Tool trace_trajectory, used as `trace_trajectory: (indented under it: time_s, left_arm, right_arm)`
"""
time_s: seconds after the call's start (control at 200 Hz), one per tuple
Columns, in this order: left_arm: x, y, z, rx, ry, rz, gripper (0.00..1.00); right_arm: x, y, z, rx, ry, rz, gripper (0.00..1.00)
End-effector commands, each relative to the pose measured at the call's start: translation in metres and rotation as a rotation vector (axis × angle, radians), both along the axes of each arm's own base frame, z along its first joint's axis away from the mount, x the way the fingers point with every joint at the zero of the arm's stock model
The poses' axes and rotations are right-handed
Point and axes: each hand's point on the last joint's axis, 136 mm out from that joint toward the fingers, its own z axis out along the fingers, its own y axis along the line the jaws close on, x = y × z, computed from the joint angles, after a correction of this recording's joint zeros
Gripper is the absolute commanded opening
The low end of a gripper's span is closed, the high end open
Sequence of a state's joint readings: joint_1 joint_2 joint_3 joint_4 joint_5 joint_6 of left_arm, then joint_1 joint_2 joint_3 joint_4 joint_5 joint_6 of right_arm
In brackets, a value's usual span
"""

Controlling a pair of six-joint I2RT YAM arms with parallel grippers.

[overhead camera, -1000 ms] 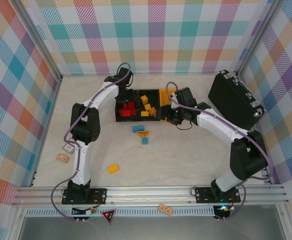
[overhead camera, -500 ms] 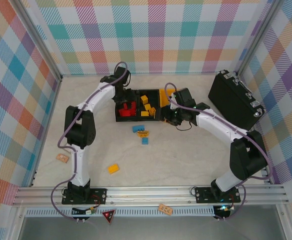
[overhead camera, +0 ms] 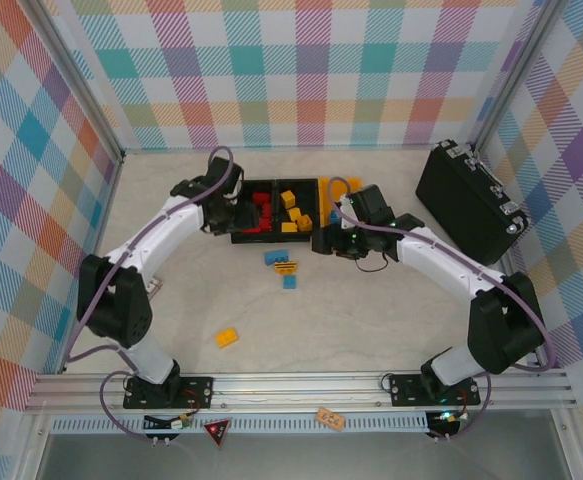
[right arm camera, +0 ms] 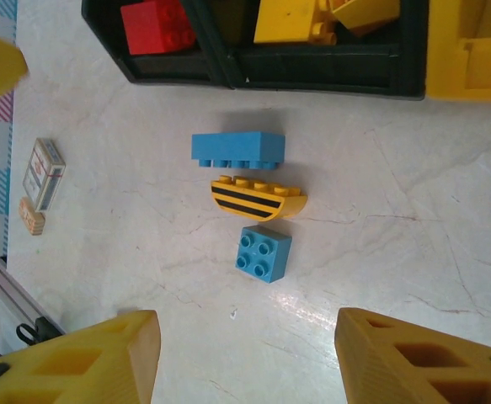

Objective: Sort the legos into containers by color
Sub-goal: Place the lego in the container, then pick up the lego from the middle-left of the table.

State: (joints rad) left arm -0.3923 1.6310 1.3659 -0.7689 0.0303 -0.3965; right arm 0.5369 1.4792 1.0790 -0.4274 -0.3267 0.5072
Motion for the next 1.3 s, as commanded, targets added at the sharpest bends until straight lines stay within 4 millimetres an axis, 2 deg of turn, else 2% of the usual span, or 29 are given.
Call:
trace_trajectory:
  time_s: [0.0,0.125,0.285,0.56,0.655,0.835,0.92,1.125,1.295]
  left_arm:
    - [-0.037,0.017,-0.011,0.009,0.057,0.097,0.64]
    - [-0.075,0.026,-0.034,-0.001,0.145,0.175,0.65]
    - [-0.121,0.034,-0.057,0.029,0.232,0.260,0.73]
    - [-0.189,0.042,-0.083,0.088,0.392,0.328,0.88]
    - [-0.205,0.037,-0.092,0.064,0.441,0.325,0.88]
    - [-0.223,0.035,-0.104,0.078,0.498,0.320,0.91]
    - [-0.223,0.030,-0.113,0.056,0.511,0.324,0.90]
    - [-0.226,0.025,-0.130,0.063,0.544,0.330,0.80]
    - [-0.226,0.019,-0.137,0.048,0.560,0.319,0.68]
  right_arm:
    - [-0.014,0.006,0.005,0.011,-0.039,0.079,0.58]
    - [-0.031,0.019,0.007,0.014,-0.104,0.177,0.59]
    - [-0.048,0.024,-0.010,-0.010,-0.105,0.233,0.59]
    - [-0.056,0.025,-0.025,-0.008,-0.076,0.230,0.59]
    - [-0.054,0.025,-0.026,-0.011,-0.078,0.229,0.59]
    - [-0.053,0.027,-0.026,-0.005,-0.078,0.231,0.59]
    - [-0.053,0.027,-0.028,-0.005,-0.077,0.228,0.59]
    - [-0.054,0.026,-0.029,-0.009,-0.074,0.220,0.59]
    - [-0.054,0.025,-0.029,-0.011,-0.072,0.216,0.59]
